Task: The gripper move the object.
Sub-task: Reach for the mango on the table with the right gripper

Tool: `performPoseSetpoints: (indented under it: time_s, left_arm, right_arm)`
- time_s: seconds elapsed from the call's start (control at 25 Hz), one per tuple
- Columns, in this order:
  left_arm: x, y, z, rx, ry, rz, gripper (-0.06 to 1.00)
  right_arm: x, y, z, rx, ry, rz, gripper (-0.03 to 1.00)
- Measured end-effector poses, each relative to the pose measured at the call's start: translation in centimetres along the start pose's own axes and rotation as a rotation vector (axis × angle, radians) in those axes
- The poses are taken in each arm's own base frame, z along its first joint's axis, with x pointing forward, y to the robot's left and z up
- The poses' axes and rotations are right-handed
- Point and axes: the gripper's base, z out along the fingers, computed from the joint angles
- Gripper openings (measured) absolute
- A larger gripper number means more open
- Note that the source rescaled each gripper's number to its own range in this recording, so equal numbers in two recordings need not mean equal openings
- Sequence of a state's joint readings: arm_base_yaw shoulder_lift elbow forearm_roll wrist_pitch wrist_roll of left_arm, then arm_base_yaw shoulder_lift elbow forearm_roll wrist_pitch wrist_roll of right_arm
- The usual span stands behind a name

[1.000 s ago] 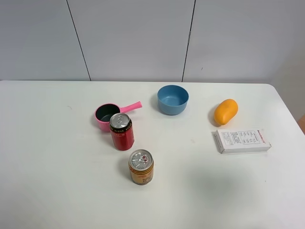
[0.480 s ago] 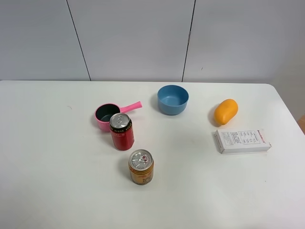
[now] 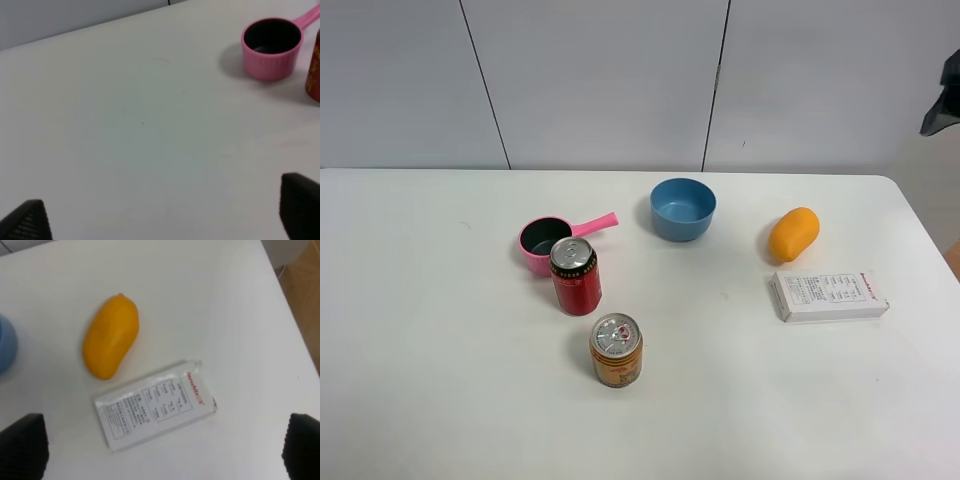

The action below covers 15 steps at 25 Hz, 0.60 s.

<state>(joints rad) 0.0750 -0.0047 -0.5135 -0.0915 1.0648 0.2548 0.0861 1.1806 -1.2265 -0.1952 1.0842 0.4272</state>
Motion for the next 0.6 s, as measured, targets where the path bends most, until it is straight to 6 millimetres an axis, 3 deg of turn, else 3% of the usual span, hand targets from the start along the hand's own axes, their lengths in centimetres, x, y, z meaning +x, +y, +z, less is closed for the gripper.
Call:
performPoseSetpoints:
  time_s: [0.36,0.6]
  left_arm:
    - [0.0,0.0,0.0,0.0,0.0,0.0,1.0]
    - [0.0,0.0,0.0,0.0,0.0,0.0,1.0]
  right_arm:
    - [-1.3,-0.3,6.6,-0.014,0.15,0.032,0.7]
    - [-1.8,0.5,10.6,-0.05,0.185,0.029,0.7]
